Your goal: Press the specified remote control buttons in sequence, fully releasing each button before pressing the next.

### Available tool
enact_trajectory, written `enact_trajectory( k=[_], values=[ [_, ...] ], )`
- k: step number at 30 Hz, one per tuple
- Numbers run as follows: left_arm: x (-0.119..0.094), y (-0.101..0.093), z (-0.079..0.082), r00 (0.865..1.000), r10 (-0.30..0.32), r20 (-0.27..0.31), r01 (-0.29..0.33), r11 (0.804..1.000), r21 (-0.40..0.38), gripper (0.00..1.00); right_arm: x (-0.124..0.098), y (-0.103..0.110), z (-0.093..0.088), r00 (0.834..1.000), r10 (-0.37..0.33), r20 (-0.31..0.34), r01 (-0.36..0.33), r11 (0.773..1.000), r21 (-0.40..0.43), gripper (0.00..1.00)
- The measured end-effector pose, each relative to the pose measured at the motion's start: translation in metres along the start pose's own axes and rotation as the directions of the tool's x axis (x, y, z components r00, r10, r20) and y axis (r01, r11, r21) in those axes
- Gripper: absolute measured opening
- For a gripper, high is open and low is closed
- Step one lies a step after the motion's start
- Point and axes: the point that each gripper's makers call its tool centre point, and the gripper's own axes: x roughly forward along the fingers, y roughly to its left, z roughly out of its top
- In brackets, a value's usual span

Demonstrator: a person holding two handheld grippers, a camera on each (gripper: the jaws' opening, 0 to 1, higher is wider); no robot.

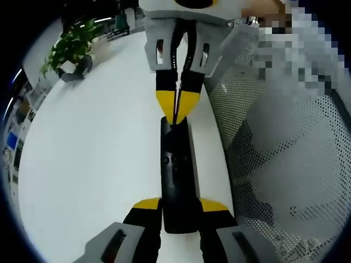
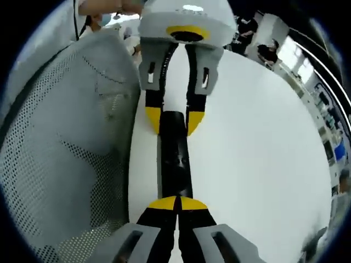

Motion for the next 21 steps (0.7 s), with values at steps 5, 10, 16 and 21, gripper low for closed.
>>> enact_trajectory(
  k=[5, 10, 16, 21],
  values=[
    [0.001, 0.001, 0.0, 1.0, -0.007, 0.011, 0.007, 1.0, 0.012, 0.25, 0.001, -0.002, 0.008, 0.999, -0.015, 0.045, 0.013, 0.999, 0.04, 0.0],
    [0.001, 0.001, 0.0, 1.0, -0.004, 0.014, 0.004, 1.0, -0.009, 0.25, 0.008, -0.001, 0.005, 1.0, -0.007, 0.005, 0.007, 1.0, 0.001, 0.0],
    [0.002, 0.002, 0.001, 1.0, 0.011, 0.021, -0.009, 0.998, -0.058, 0.24, 0.009, 0.0, 0.006, 1.0, -0.009, -0.018, 0.008, 0.998, -0.057, 0.0],
    [0.001, 0.002, 0.002, 0.999, 0.031, 0.029, -0.028, 0.995, -0.094, 0.24, 0.008, -0.001, 0.005, 1.0, -0.017, -0.021, 0.015, 0.998, -0.064, 0.0]
  ],
)
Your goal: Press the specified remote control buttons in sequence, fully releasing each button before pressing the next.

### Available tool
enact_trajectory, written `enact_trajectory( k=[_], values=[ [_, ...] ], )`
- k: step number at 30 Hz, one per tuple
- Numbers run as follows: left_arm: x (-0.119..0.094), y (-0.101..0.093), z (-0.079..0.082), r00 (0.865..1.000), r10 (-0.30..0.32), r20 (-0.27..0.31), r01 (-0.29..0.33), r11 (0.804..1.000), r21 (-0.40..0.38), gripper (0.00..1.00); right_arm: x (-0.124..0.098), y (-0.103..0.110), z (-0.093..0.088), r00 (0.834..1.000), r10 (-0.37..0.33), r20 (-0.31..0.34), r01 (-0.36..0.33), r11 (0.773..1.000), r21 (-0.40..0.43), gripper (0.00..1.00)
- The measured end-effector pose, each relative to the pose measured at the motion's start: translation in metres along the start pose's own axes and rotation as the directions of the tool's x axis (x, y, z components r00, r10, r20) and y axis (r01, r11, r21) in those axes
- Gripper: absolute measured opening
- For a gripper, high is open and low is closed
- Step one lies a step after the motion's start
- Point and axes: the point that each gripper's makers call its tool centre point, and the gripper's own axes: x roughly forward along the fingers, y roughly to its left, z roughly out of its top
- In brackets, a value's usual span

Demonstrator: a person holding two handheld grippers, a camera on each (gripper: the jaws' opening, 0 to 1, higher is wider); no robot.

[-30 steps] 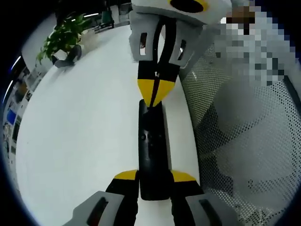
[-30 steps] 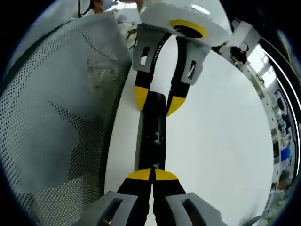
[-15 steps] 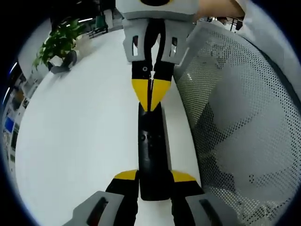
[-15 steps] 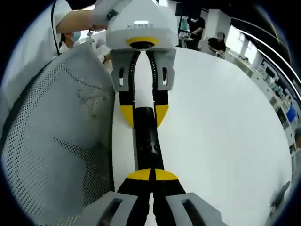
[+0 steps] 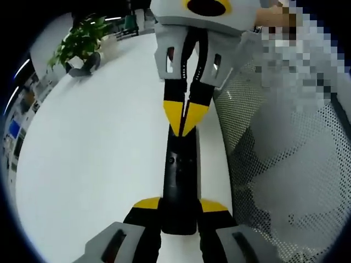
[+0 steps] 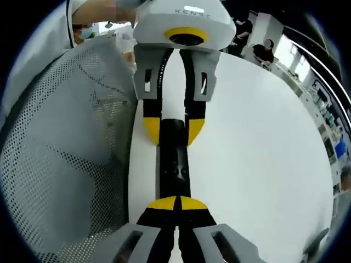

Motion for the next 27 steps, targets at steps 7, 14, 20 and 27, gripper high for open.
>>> enact_trajectory(
  k=[7, 14, 20, 27],
  values=[
    [-0.0003, -0.0006, 0.0003, 1.0, 0.006, 0.004, -0.006, 1.0, -0.007, 0.24, -0.0036, 0.0011, 0.0013, 0.988, -0.003, 0.155, -0.022, 0.987, 0.157, 0.04],
    [-0.0004, -0.0005, 0.0001, 1.0, 0.005, 0.012, -0.005, 1.0, -0.008, 0.24, -0.0003, 0.0, 0.004, 0.987, -0.026, 0.158, 0.008, 0.993, 0.116, 0.08],
    [-0.0001, -0.0005, 0.0001, 1.0, 0.005, 0.021, -0.005, 1.0, -0.007, 0.24, 0.0011, 0.0006, 0.0044, 0.992, 0.012, 0.126, -0.027, 0.993, 0.119, 0.08],
    [-0.0002, -0.0005, -0.001, 0.998, 0.005, 0.061, -0.006, 1.0, 0.003, 0.24, 0.004, 0.0026, 0.0045, 0.996, 0.079, -0.038, -0.079, 0.997, 0.003, 0.07]
  ],
)
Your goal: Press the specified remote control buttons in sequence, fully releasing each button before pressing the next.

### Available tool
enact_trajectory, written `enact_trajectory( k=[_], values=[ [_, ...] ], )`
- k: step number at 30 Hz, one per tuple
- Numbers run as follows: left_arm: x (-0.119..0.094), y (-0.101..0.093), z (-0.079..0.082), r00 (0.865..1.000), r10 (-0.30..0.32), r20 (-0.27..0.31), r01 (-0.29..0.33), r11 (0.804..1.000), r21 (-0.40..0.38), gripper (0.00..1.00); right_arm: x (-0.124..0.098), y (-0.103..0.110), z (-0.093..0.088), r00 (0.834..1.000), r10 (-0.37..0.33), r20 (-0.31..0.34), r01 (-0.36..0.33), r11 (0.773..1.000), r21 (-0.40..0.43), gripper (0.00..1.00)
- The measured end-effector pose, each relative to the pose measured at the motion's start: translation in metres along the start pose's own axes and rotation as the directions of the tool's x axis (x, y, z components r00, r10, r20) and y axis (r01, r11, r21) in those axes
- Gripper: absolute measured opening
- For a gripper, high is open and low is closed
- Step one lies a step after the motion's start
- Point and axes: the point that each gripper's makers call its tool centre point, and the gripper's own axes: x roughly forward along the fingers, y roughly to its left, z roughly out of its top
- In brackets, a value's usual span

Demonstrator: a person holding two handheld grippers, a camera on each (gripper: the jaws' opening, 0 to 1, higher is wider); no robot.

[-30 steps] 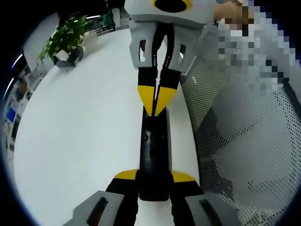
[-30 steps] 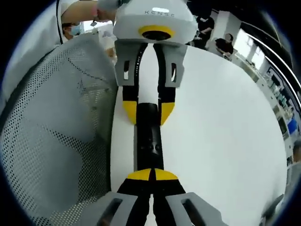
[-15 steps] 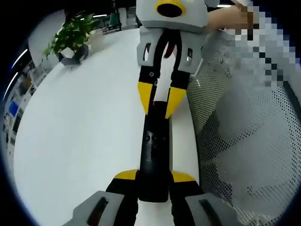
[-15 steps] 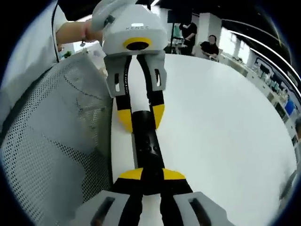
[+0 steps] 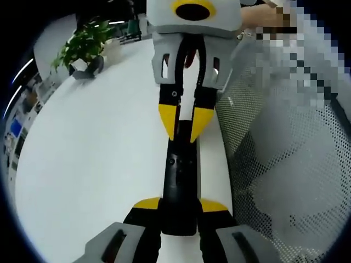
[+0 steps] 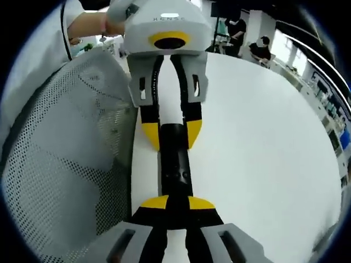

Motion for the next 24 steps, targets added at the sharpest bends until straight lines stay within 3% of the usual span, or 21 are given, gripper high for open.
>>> enact_trajectory(
  k=[3, 5, 7, 9, 10, 12, 18, 20, 24],
  values=[
    [0.0004, 0.0001, 0.0006, 1.0, 0.002, 0.008, -0.002, 1.0, -0.002, 0.24, 0.0014, 0.0006, 0.0013, 1.0, 0.007, -0.025, -0.007, 1.0, -0.022, 0.07],
    [0.0002, 0.0003, 0.0004, 1.0, 0.0, 0.017, 0.0, 1.0, 0.001, 0.24, 0.0002, -0.0001, -0.0002, 1.0, 0.007, -0.005, -0.007, 1.0, -0.013, 0.07],
    [-0.0004, 0.0004, -0.0001, 1.0, -0.001, 0.031, 0.001, 1.0, 0.003, 0.24, -0.0003, -0.0007, 0.0021, 0.997, -0.008, 0.075, 0.005, 0.999, 0.032, 0.08],
    [-0.0008, 0.0003, -0.0001, 0.999, -0.001, 0.045, 0.001, 1.0, 0.002, 0.24, -0.0027, 0.0004, 0.0022, 0.985, -0.034, 0.171, 0.037, 0.999, -0.013, 0.08],
    [-0.0008, 0.0003, 0.0, 0.999, -0.002, 0.05, 0.002, 1.0, 0.001, 0.24, -0.0032, 0.0002, 0.0022, 0.973, -0.053, 0.226, 0.049, 0.998, 0.026, 0.08],
    [-0.0006, 0.0002, 0.0008, 0.998, -0.002, 0.055, 0.002, 1.0, 0.0, 0.24, -0.0034, 0.0002, 0.002, 0.959, -0.064, 0.276, 0.05, 0.997, 0.057, 0.08],
    [-0.001, 0.0, 0.0014, 0.998, -0.003, 0.062, 0.003, 1.0, -0.001, 0.24, -0.001, 0.0012, 0.0062, 0.971, -0.044, 0.233, 0.051, 0.998, -0.026, 0.08],
    [-0.0012, 0.0, 0.0015, 0.998, -0.003, 0.068, 0.003, 1.0, -0.002, 0.24, -0.0005, 0.002, 0.0056, 0.984, -0.039, 0.173, 0.053, 0.996, -0.077, 0.08],
    [-0.0013, -0.0001, 0.0021, 0.997, 0.001, 0.072, 0.0, 1.0, -0.007, 0.24, 0.0012, 0.0019, 0.0063, 0.999, -0.02, 0.031, 0.022, 0.997, -0.073, 0.07]
  ],
)
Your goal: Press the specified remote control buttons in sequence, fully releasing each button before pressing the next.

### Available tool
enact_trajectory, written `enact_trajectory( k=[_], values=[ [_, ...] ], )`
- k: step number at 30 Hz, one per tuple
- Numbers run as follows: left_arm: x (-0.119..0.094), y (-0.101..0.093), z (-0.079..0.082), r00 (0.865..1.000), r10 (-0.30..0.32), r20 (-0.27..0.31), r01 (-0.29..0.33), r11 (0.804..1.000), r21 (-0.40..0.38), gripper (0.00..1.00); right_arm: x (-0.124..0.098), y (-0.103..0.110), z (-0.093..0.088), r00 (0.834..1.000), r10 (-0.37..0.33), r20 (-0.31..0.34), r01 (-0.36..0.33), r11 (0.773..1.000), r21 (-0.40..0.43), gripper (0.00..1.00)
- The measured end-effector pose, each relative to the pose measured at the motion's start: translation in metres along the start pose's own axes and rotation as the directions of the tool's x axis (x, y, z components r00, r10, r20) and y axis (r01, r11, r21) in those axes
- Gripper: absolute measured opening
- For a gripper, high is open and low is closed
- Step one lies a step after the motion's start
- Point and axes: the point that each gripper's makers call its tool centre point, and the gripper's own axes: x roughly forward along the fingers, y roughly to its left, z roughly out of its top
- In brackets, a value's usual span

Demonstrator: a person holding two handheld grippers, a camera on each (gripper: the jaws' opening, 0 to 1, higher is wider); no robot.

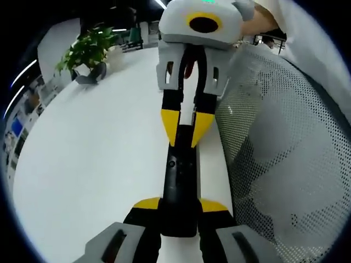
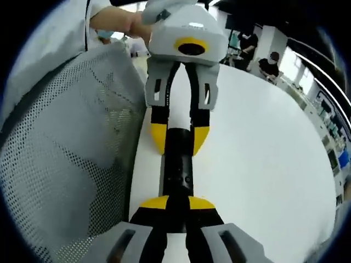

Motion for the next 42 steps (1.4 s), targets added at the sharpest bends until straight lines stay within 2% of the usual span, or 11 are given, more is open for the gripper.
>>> enact_trajectory(
  k=[6, 11, 17, 23, 29, 32, 34, 36, 38, 40, 42],
  values=[
    [0.0, 0.0, 0.001, 1.0, 0.011, 0.007, -0.011, 1.0, -0.014, 0.24, 0.002, -0.003, -0.001, 0.996, 0.006, -0.088, 0.012, 0.979, 0.202, 0.07],
    [0.001, -0.001, 0.001, 1.0, 0.014, 0.012, -0.013, 1.0, -0.015, 0.24, 0.001, -0.004, 0.0, 0.999, -0.037, -0.02, 0.041, 0.965, 0.26, 0.07],
    [0.001, -0.001, 0.001, 1.0, 0.013, 0.013, -0.012, 1.0, -0.012, 0.24, 0.0, -0.002, 0.002, 0.998, -0.039, 0.056, 0.033, 0.995, 0.091, 0.07],
    [0.001, -0.001, 0.001, 1.0, 0.01, 0.012, -0.01, 1.0, -0.011, 0.24, 0.002, 0.0, 0.004, 1.0, 0.021, 0.006, -0.021, 0.999, -0.039, 0.07],
    [0.001, -0.001, 0.001, 1.0, 0.011, 0.014, -0.01, 1.0, -0.012, 0.24, 0.003, -0.004, 0.004, 1.0, 0.022, 0.005, -0.022, 0.982, 0.189, 0.06],
    [0.001, -0.001, 0.002, 1.0, 0.013, 0.019, -0.013, 1.0, -0.016, 0.24, 0.004, -0.006, 0.005, 0.999, -0.025, 0.021, 0.017, 0.95, 0.311, 0.06],
    [0.001, -0.001, 0.002, 1.0, 0.014, 0.021, -0.014, 1.0, -0.019, 0.24, 0.003, -0.006, 0.005, 0.999, -0.027, 0.021, 0.02, 0.958, 0.286, 0.06],
    [0.001, 0.0, 0.002, 1.0, 0.014, 0.02, -0.014, 1.0, -0.017, 0.24, 0.004, -0.004, 0.007, 0.999, -0.046, 0.022, 0.043, 0.988, 0.148, 0.06],
    [0.001, -0.001, 0.002, 1.0, 0.013, 0.02, -0.013, 1.0, -0.014, 0.24, 0.004, -0.002, 0.008, 0.999, -0.043, 0.03, 0.042, 0.998, 0.051, 0.05],
    [0.001, -0.001, 0.002, 1.0, 0.011, 0.02, -0.011, 1.0, -0.012, 0.24, 0.004, 0.0, 0.01, 0.999, -0.027, 0.042, 0.03, 0.997, -0.068, 0.05],
    [0.001, -0.001, 0.002, 1.0, 0.01, 0.019, -0.01, 1.0, -0.01, 0.24, 0.004, 0.001, 0.009, 0.999, -0.009, 0.032, 0.012, 0.996, -0.087, 0.04]
  ],
)
